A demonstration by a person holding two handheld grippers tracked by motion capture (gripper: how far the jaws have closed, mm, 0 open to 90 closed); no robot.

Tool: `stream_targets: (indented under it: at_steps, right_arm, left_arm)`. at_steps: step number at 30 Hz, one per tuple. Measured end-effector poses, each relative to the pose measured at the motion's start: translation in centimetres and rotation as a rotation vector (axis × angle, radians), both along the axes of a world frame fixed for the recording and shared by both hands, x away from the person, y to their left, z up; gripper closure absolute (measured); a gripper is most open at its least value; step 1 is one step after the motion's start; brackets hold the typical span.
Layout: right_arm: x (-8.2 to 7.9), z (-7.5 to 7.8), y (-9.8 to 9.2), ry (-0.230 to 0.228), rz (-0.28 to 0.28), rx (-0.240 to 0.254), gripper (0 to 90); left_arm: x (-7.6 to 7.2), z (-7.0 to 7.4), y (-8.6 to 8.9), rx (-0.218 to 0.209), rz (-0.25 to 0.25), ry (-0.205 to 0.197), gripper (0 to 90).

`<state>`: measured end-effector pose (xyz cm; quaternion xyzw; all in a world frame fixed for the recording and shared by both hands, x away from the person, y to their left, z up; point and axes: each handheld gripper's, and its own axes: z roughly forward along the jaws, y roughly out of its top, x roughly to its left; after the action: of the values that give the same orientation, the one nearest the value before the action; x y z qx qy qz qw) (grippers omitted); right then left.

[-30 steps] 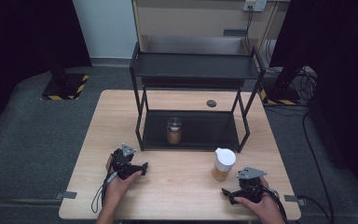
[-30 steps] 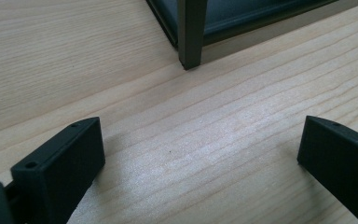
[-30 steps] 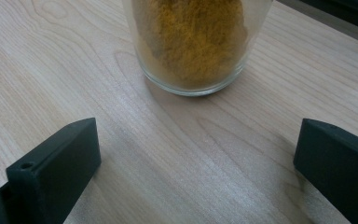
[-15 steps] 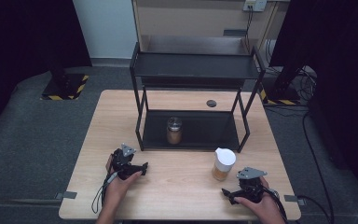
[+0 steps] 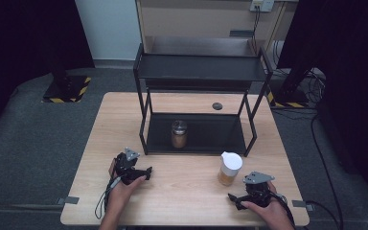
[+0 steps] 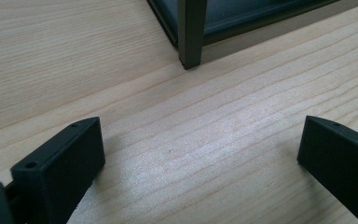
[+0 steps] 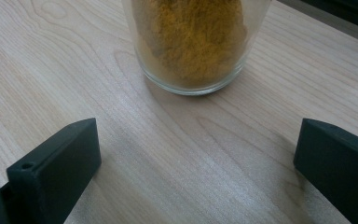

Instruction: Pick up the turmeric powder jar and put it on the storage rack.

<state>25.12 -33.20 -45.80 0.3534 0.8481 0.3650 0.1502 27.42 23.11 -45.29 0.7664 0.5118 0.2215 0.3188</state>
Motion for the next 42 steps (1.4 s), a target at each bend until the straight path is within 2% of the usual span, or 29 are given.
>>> stream_targets:
  at_steps: [8, 11, 16, 23, 33, 42]
  right_arm:
    - [0.1, 0.1, -0.2, 0.004, 0.007, 0.003, 2.5]
    - [0.2, 0.1, -0.5, 0.013, 0.015, 0.03, 5.3]
    - [-0.3, 0.7, -0.5, -0.012, 0.029, 0.044, 4.5]
    - [-0.4, 1.3, -0.9, -0.015, 0.037, 0.056, 5.0]
    - [-0.2, 2.7, -1.2, -0.021, 0.072, 0.034, 5.1]
    - [0.2, 3.4, -1.1, -0.027, 0.071, 0.056, 5.8]
  left_arm:
    - [0.0, 0.0, 0.0, 0.0, 0.0, 0.0, 0.0]
    - [0.0, 0.0, 0.0, 0.0, 0.0, 0.0, 0.0]
    - [0.0, 0.0, 0.0, 0.0, 0.0, 0.0, 0.0]
    - [0.0, 0.0, 0.0, 0.0, 0.0, 0.0, 0.0]
    - [0.0, 0.0, 0.0, 0.0, 0.0, 0.0, 0.0]
    - [0.0, 0.0, 0.0, 0.0, 0.0, 0.0, 0.0]
